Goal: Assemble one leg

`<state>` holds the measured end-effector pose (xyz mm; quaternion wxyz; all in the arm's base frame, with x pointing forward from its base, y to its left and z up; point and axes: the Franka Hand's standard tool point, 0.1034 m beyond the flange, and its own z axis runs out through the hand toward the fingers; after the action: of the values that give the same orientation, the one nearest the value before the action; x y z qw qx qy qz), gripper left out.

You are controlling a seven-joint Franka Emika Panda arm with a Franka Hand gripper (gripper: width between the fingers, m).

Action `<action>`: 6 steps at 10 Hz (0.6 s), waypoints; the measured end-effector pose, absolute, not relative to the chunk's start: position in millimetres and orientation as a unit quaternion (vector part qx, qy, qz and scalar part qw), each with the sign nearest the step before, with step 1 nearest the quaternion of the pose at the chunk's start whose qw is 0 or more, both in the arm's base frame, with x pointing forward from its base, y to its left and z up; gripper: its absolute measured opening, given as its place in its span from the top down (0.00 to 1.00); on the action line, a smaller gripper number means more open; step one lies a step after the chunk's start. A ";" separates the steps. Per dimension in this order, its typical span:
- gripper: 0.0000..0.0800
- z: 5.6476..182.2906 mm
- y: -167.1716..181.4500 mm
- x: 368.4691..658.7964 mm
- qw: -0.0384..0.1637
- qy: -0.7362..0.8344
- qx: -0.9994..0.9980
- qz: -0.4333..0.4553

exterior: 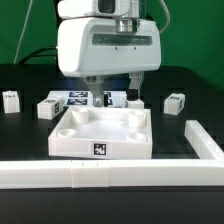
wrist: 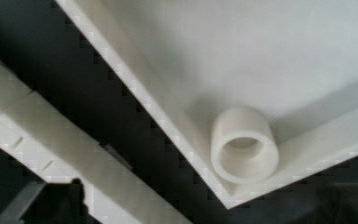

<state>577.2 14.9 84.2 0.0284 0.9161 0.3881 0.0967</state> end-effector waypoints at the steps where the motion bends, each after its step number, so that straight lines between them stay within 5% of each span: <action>1: 0.19 84.2 14.9 577.2 0.028 0.388 0.916 0.097; 6: 0.19 84.1 14.9 577.2 0.028 0.388 0.916 0.097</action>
Offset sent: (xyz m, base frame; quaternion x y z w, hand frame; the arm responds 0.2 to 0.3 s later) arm 0.0000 0.0000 0.0000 0.0000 0.0000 0.0000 1.0000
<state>577.2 14.9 84.1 0.0284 0.9160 0.3883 0.0965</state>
